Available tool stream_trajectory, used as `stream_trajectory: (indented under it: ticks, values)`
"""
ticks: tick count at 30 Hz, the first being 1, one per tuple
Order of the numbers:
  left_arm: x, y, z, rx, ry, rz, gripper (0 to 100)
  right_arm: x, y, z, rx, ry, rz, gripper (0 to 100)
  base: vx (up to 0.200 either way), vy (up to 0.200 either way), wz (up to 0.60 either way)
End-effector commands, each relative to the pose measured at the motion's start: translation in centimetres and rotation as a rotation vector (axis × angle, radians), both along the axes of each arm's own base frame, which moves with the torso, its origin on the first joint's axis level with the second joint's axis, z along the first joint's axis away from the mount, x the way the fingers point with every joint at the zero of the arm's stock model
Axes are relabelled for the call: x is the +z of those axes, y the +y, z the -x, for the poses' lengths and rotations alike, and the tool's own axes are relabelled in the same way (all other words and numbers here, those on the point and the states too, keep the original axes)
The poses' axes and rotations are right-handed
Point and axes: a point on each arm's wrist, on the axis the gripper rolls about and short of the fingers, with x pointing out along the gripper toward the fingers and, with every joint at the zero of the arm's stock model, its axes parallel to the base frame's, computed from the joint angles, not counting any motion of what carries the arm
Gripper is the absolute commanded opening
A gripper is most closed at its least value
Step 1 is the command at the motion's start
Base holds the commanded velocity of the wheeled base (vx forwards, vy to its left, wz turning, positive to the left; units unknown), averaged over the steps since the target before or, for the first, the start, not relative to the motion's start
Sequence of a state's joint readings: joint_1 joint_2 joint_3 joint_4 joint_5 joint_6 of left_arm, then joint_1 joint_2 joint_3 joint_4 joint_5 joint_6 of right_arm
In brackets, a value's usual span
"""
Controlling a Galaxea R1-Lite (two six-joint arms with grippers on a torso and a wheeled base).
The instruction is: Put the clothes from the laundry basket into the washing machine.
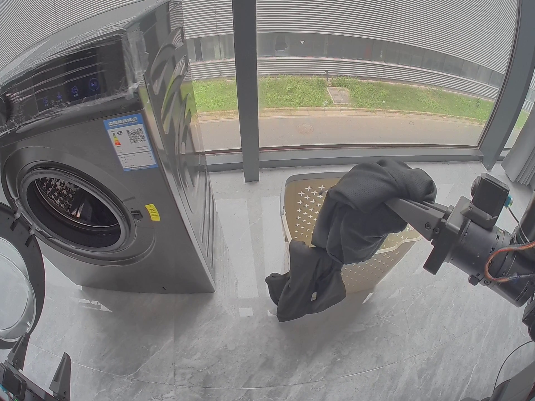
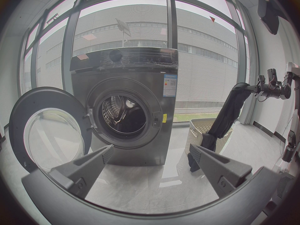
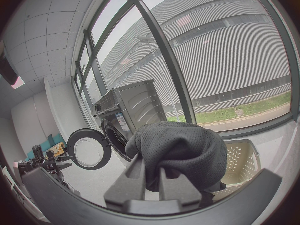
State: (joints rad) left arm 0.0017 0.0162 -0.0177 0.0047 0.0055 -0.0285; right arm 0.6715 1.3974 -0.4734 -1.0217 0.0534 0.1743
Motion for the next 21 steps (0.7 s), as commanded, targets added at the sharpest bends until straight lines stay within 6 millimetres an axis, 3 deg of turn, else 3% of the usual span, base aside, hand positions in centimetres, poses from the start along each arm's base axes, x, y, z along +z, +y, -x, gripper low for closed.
stream_trajectory:
  ticks: [1,16,21]
  values:
    - [-0.48,0.0,0.0,0.0,0.0,0.001,100,0.34,0.36,0.71,0.033,-0.012,-0.011,0,0.0,0.2,0.0]
    - [-0.48,0.0,0.0,-0.001,0.0,0.001,100,0.6,0.92,1.49,0.087,-0.026,-0.024,0,0.0,0.2,0.0]
    - [-0.5,0.0,0.0,-0.001,0.001,0.001,100,0.76,0.94,1.46,0.087,-0.032,-0.029,0,0.0,0.0,0.0]
